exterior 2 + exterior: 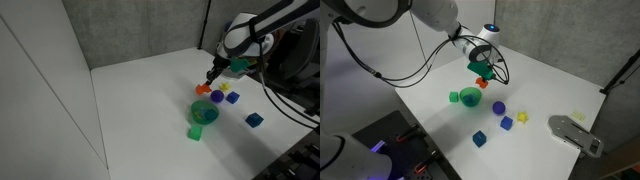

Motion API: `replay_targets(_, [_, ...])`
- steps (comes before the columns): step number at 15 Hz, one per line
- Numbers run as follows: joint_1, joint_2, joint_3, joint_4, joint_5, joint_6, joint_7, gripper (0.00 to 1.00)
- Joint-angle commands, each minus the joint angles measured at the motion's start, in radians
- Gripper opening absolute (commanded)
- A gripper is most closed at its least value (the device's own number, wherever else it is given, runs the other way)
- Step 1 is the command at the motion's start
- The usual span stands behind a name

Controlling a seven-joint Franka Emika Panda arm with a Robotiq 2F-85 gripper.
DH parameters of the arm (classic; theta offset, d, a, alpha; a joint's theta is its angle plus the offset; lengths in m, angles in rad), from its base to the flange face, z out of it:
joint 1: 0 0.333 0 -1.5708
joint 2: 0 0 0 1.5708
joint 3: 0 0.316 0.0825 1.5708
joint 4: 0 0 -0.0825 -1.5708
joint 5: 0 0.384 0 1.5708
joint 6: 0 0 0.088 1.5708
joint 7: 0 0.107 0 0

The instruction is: Put the orange toy on the table then put the yellow toy in the bowl

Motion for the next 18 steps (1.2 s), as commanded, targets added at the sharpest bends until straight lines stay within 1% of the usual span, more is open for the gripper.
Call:
replay_targets(1, [0.003, -0.017, -0.077, 0.026, -0.039, 0.117, 0.059, 0.04])
replay_targets(2, [-0.010, -0.020, -0.084, 0.035, -0.026, 0.157, 0.070, 0.33])
replay_targets(3, [-0.005, -0.021, -0.104, 0.039, -0.026, 0.194, 0.106, 0.34])
replay_targets(5, [0.023, -0.014, -0.157, 0.042, -0.051, 0.291, 0.185, 0.47])
replay_targets(6, [0.040, -0.011, -0.186, 0.040, -0.065, 0.341, 0.229, 0.56])
replay_targets(8, [0.095, -0.005, -0.266, 0.036, -0.107, 0.428, 0.338, 0.72])
replay_targets(9, [0.131, 0.001, -0.316, 0.037, -0.130, 0.457, 0.396, 0.80])
replay_targets(11, [0.205, 0.013, -0.418, 0.041, -0.171, 0.469, 0.491, 0.95])
replay_targets(12, [0.234, 0.020, -0.459, 0.047, -0.187, 0.447, 0.528, 1.00])
replay_targets(13, [0.252, 0.026, -0.485, 0.053, -0.198, 0.418, 0.553, 1.00])
replay_targets(15, [0.214, 0.021, -0.434, 0.062, -0.185, 0.311, 0.532, 1.00])
replay_targets(16, [0.152, 0.004, -0.351, 0.068, -0.153, 0.223, 0.478, 1.00])
replay_targets(18, [0.101, 0.014, -0.284, 0.102, -0.117, 0.101, 0.453, 1.00])
